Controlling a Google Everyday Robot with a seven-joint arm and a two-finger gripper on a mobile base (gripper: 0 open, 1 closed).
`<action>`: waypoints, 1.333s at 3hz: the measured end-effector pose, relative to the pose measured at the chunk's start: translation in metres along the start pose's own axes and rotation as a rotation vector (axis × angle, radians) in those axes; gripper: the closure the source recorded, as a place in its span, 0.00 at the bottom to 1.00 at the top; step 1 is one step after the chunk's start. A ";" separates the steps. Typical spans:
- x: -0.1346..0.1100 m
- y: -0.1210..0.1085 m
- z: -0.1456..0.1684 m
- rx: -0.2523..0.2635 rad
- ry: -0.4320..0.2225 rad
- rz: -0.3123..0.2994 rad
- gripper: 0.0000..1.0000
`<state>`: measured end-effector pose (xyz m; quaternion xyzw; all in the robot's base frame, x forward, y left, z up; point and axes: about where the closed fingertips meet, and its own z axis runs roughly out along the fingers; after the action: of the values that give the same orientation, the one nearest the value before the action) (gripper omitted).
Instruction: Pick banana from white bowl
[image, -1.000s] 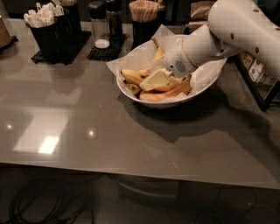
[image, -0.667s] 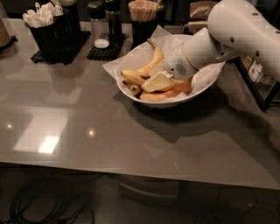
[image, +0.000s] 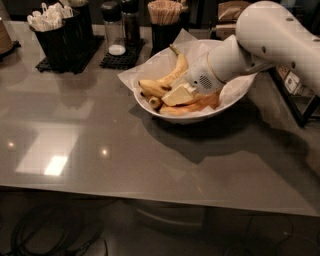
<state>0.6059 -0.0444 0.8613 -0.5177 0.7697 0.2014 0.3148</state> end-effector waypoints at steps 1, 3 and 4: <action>-0.013 0.002 -0.025 -0.029 -0.081 -0.023 1.00; -0.025 0.024 -0.124 -0.100 -0.388 -0.002 1.00; -0.004 0.044 -0.155 -0.105 -0.495 0.093 1.00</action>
Offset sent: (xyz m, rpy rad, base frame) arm -0.0533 -0.0650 0.1479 0.4766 -0.1219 0.1528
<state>0.5236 -0.1237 0.9745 -0.4321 0.6808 0.3758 0.4567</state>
